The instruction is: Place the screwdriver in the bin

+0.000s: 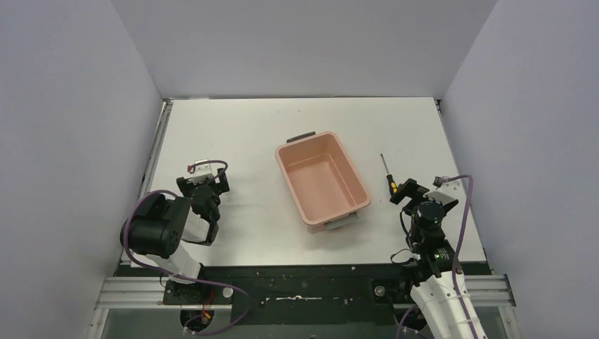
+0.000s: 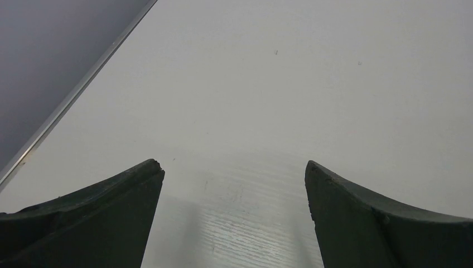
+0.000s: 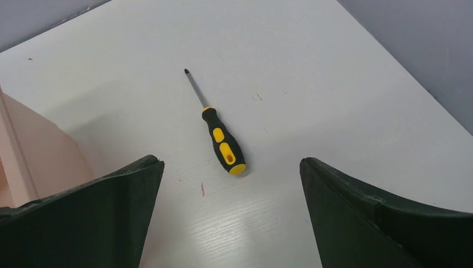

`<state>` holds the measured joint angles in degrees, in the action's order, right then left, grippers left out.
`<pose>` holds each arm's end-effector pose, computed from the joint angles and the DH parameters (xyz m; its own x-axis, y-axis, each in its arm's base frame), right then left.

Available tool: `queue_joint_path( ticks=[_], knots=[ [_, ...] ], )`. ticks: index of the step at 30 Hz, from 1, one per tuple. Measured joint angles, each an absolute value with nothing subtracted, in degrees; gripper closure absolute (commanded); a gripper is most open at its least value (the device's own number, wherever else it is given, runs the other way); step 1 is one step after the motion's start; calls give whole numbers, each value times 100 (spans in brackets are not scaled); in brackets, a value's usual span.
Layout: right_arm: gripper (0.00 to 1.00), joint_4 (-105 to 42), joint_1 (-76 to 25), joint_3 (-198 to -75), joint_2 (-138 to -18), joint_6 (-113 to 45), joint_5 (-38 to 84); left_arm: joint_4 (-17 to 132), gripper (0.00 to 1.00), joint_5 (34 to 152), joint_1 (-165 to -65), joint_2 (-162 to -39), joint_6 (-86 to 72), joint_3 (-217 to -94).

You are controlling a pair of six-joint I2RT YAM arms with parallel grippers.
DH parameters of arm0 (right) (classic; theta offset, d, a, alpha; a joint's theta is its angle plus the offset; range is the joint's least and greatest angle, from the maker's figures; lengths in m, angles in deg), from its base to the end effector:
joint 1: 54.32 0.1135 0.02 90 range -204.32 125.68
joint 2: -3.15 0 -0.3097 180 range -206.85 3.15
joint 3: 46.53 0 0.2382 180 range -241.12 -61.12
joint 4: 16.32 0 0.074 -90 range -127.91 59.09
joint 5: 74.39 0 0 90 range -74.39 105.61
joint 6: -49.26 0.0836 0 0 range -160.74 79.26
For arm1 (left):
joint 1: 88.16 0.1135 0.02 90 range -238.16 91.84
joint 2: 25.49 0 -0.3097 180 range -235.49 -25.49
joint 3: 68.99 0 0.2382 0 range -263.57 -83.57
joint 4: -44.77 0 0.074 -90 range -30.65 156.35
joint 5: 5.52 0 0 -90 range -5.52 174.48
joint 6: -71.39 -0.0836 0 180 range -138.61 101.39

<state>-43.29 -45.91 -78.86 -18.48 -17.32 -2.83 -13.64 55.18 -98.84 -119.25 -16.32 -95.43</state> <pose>0.1160 -0.0096 0.2289 -0.1901 0.3531 -0.9161 0.2585 0.9182 0.3002 0.2801 -0.0112 0.1800 -0.1396 -0.0091 -0.9902 -0.3193 0.9470 0.0363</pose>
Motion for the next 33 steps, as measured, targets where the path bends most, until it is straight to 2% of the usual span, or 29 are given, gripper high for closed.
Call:
queue_joint_path(
  ticks=[4,8,13,17,20,23,26,33],
  knots=[
    [0,-4403,-4591,-7969,-1915,-1874,-272,-1364,3,5518,-9884,-11925,-1632,-9543],
    [0,-4836,-4591,-9014,-2643,-2082,-224,-1362,3,5522,-9882,-11925,-1632,-9543],
    [0,-5507,-4593,-11499,-4317,-2488,34,-1359,3,5522,-9882,-11925,-1635,-9543],
    [0,-6432,-4593,-14054,-6083,-2886,375,-1355,3,5522,-9882,-11925,-1632,-9543],
    [0,-7164,-4606,-15531,-7439,-3146,552,-1351,3,5522,-9882,-11925,-1632,-9543],
    [1,-7638,-4709,-15780,-8206,-3304,843,-1346,3,5522,-9879,-11925,-1632,-9543],
    [4,-7927,-4993,-15518,-8929,-3433,1186,-1342,3,5524,-9879,-11925,-1635,-9543],
    [14,-7752,-5398,-13724,-10144,-3721,1645,-1324,3,5524,-9879,-11925,-1632,-9543]
  ],
)
